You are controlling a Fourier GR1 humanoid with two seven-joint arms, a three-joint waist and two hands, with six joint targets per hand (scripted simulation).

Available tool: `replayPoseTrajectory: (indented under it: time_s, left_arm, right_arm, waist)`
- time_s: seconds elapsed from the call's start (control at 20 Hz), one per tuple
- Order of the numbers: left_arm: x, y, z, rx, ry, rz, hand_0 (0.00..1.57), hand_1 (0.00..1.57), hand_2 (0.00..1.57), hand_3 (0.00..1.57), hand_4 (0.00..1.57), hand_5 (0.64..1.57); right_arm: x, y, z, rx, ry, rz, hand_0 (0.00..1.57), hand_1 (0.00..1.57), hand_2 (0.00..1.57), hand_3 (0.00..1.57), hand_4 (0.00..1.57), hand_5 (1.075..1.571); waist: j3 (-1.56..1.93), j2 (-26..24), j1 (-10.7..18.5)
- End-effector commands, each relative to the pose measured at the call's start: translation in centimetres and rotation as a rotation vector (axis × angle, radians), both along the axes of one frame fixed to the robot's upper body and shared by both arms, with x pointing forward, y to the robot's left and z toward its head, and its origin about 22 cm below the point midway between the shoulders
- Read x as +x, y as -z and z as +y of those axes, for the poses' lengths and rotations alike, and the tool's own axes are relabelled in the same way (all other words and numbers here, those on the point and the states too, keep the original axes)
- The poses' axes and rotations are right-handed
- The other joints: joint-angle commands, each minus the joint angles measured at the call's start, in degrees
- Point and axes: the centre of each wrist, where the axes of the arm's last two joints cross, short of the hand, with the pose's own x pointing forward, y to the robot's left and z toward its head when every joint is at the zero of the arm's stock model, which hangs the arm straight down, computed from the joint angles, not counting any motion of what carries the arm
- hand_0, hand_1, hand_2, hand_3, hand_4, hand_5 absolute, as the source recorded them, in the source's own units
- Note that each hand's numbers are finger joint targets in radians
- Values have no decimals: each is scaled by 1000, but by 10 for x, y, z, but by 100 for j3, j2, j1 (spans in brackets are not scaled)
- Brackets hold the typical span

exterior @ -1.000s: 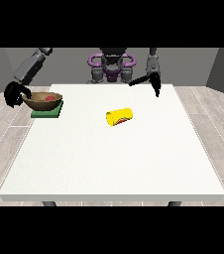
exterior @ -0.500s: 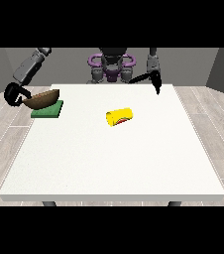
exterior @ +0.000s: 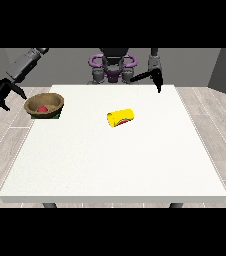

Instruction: Pick the cup and pour the ball into the bowl, then pick the bowl and place it on the pad

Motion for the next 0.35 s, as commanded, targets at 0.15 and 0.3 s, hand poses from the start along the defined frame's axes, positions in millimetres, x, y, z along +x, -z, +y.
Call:
replayPoseTrajectory:
  time_s: [0.15,0.3]
  left_arm:
    - [-4,-4,5,-32,-12,59,0,0,0,0,0,1569]
    - [-3,38,5,-37,-33,145,0,0,0,0,0,1569]
  right_arm:
    - [-11,-35,-17,-11,-65,3,0,0,256,213,0,1504]
    - [-21,-72,-30,21,-114,-20,0,0,189,288,0,1503]
  waist:
    - [3,-237,-283]
    - [-8,-804,-294]
